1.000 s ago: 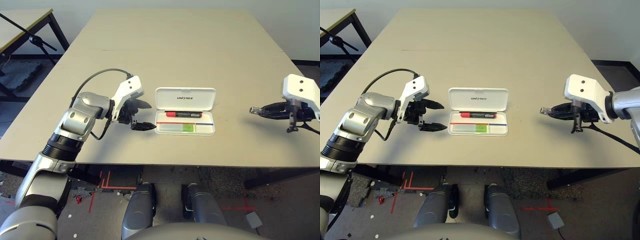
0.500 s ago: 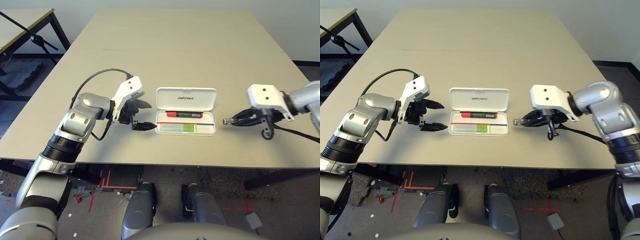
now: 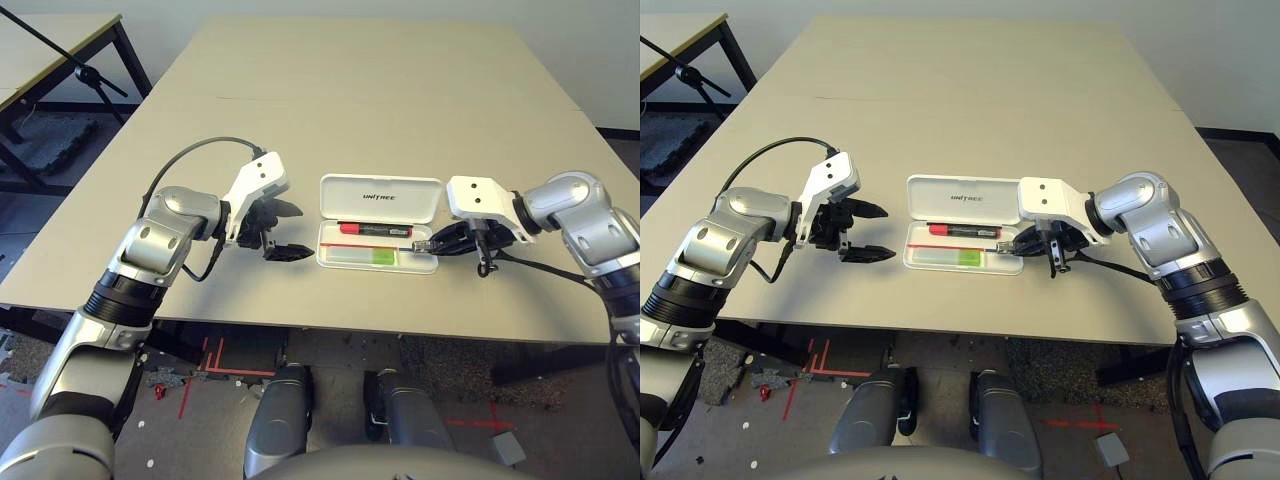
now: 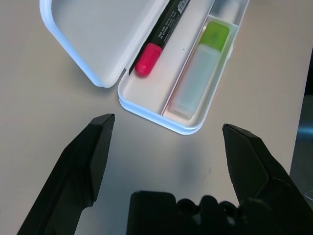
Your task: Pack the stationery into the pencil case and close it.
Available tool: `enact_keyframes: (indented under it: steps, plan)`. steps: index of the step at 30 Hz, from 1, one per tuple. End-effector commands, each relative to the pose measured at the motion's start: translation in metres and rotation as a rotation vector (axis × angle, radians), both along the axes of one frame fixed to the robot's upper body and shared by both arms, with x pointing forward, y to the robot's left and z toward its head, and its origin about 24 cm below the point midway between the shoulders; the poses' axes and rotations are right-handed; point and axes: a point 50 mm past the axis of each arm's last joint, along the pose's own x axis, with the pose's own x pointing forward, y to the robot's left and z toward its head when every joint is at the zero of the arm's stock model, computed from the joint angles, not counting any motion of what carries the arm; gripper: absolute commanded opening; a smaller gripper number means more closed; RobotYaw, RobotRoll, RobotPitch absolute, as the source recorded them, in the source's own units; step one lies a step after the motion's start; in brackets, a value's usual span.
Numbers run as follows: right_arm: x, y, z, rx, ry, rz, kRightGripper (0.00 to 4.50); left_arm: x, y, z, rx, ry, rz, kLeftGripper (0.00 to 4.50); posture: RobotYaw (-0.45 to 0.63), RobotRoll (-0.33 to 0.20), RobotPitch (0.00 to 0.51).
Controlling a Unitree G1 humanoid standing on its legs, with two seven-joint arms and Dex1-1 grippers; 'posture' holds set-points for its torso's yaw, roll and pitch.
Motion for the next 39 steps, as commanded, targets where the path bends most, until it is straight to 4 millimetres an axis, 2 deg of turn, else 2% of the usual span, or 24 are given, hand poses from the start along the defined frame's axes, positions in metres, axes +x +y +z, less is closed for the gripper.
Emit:
enact_keyframes:
  steps: [1, 6, 8, 9, 11, 16, 18, 23, 26, 30, 35, 39]
  plan:
    - [-0.001, 0.0, -0.009, -0.019, 0.027, 0.003, 0.26, -0.001, 0.002, 0.0, -0.002, 0.001, 0.007, 4.5, 0.27, 0.0, 0.081]
    - [-0.001, 0.001, -0.013, -0.019, 0.021, 0.007, 0.26, 0.0, 0.002, 0.002, 0.0, -0.002, 0.005, 4.5, 0.27, 0.0, 0.08]
    - [0.0, 0.003, -0.013, -0.01, 0.0, 0.017, 0.98, 0.0, 0.002, 0.001, 0.0, -0.002, 0.004, 4.5, 0.27, 0.0, 0.08]
    - [-0.001, 0.002, -0.013, -0.008, -0.001, 0.021, 1.18, 0.001, 0.002, 0.001, 0.0, -0.002, 0.005, 4.5, 0.26, 0.0, 0.08]
    - [-0.001, 0.0, -0.012, -0.007, -0.002, 0.022, 1.95, 0.002, 0.003, 0.001, -0.004, 0.003, 0.01, 4.5, 0.26, 0.0, 0.08]
    - [-0.005, -0.014, -0.005, 0.018, 0.018, -0.006, 3.91, 0.005, 0.006, -0.001, -0.007, 0.009, 0.024, 4.5, 0.26, 0.0, 0.08]
    - [-0.008, -0.022, -0.002, 0.058, 0.082, -0.055, 4.48, 0.009, 0.008, 0.0, -0.014, 0.005, 0.04, 4.5, 0.25, 0.0, 0.08]
    - [-0.017, -0.041, 0.004, 0.092, 0.081, -0.111, 4.48, 0.02, 0.016, 0.002, -0.011, -0.003, 0.101, 4.5, 0.24, 0.0, 0.081]
    - [-0.022, -0.051, 0.004, 0.128, 0.068, -0.099, 4.48, 0.031, 0.023, -0.001, 0.028, -0.012, 0.191, 4.5, 0.24, 0.0, 0.081]
    - [-0.028, -0.058, 0.003, 0.134, 0.066, -0.134, 4.48, 0.052, 0.023, -0.001, -0.004, -0.03, 0.37, 4.5, 0.21, 0.0, 0.082]
    - [-0.037, -0.065, 0.005, 0.187, 0.074, -0.122, 4.5, 0.073, 0.016, 0.003, -0.029, -0.117, 0.467, 2.73, 0.19, 0.0, 0.08]
    - [-0.046, -0.072, 0.01, 0.234, 0.102, -0.122, 4.5, 0.083, 0.01, 0.008, -0.027, -0.144, 0.402, 1.16, 0.17, 0.0, 0.079]
